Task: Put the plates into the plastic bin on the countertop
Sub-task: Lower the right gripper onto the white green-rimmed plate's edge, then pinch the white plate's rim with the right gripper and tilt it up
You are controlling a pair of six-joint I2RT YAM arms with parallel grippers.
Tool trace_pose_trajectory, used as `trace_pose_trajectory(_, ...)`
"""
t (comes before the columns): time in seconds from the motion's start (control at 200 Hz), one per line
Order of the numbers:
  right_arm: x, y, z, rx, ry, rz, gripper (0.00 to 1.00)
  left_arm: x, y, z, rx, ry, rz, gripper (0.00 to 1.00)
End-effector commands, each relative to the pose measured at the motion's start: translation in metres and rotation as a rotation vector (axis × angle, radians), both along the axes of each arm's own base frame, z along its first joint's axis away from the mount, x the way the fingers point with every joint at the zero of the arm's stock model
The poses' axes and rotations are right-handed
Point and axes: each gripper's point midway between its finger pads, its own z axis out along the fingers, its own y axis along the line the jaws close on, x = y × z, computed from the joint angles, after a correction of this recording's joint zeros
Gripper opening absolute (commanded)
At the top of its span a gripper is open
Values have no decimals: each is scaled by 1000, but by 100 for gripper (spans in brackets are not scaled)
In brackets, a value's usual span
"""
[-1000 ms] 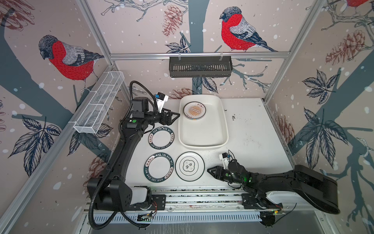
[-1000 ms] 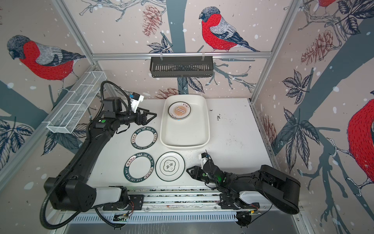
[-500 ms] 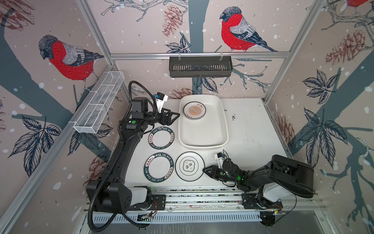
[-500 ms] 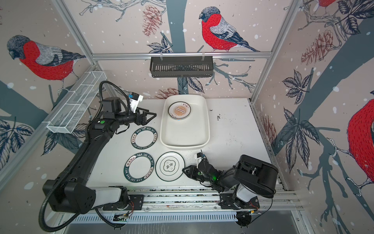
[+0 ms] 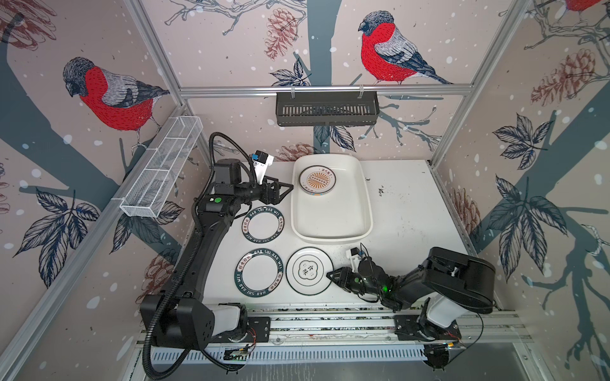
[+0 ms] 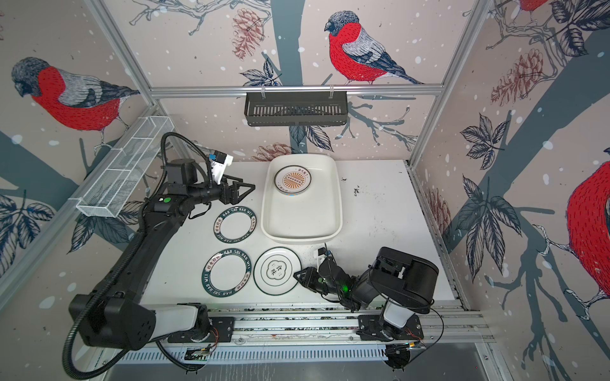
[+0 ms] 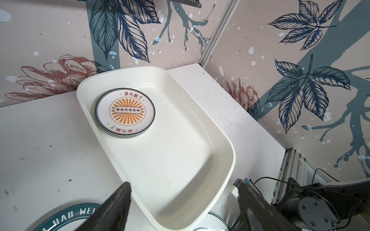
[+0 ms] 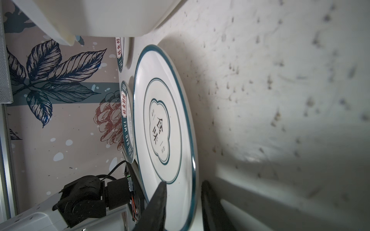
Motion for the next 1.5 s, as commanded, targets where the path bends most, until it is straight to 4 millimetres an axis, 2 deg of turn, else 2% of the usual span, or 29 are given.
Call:
trace_pose_trajectory(0.0, 0, -12, -21, -87, 38, -38, 32, -2, -4, 9, -26, -33, -27, 83)
trace_pose_trajectory(0.47, 1, -11, -30, -66, 70, -64, 28, -4, -5, 10, -40, -32, -30, 83)
trace_pose_trajectory(0.831, 0, -19, -30, -23, 86, -94, 21, -5, -5, 12, -47, -36, -27, 83)
trace_pose_trajectory(0.971, -1, -16, -29, -8, 86, -86, 25, -6, -5, 13, -45, -43, -27, 83)
trace_pose_trajectory(1.496, 6, -9, -33, -54, 76, -70, 24, -10, -4, 17, -53, -58, -21, 83)
